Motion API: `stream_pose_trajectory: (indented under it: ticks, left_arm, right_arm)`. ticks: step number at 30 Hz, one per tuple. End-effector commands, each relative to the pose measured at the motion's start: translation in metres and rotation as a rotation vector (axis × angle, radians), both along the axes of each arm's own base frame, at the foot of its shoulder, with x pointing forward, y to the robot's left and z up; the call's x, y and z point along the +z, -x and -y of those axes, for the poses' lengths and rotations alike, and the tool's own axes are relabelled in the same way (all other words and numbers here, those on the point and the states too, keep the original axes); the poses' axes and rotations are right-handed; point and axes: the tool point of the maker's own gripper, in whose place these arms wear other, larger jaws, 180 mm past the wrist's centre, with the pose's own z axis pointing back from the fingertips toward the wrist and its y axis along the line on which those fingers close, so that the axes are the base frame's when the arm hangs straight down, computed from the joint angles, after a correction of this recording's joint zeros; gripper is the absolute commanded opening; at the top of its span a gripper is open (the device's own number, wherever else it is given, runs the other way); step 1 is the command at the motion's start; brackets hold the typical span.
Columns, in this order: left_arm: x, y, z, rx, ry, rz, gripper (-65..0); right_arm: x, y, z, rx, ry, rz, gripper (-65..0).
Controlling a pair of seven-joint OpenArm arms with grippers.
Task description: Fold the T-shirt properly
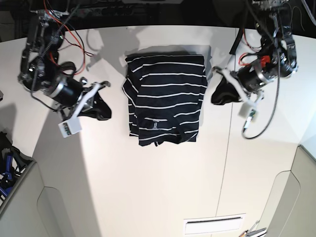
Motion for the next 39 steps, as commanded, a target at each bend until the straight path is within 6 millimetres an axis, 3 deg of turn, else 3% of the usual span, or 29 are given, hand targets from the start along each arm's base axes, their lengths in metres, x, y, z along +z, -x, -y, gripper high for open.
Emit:
stream_pose_trajectory:
  ticks: [1,4,9,15,22,32,39]
  left_arm:
    - [0.018,-0.002,-0.003,0.007,0.017,0.062,-60.8]
    - [0.022,0.021,-0.017,0.041,-0.009,0.048,-62.1]
    - [0.011,0.070,-0.040,0.092,-0.071,-0.048,-62.1]
    - [-0.009,0.133,-0.066,0.149,-0.127,-0.210,-62.5]
    - [-0.031,0.215,-0.073,0.133,-0.186,-0.448,-62.5]
    - [-0.040,0.284,-0.081,0.190,-0.186,-0.643,-62.5]
    - [-0.062,0.327,-0.098,0.302,-0.152,-0.759,-62.4]
  right_arm:
    - [0.017,-0.002,0.006,0.000,-0.009,0.058,-65.0]
    - [0.014,0.014,0.029,-0.014,0.034,0.038,-65.0]
    - [0.000,0.051,0.056,-0.005,0.074,-0.067,-65.0]
    - [-0.015,0.097,0.060,0.074,0.052,-0.215,-65.0]
    - [-0.036,0.165,0.075,0.145,0.086,-0.424,-65.0]
    - [-0.051,0.264,0.067,0.228,0.038,-0.731,-65.0]
    - [-0.054,0.323,0.070,0.227,0.023,-0.899,-65.0]
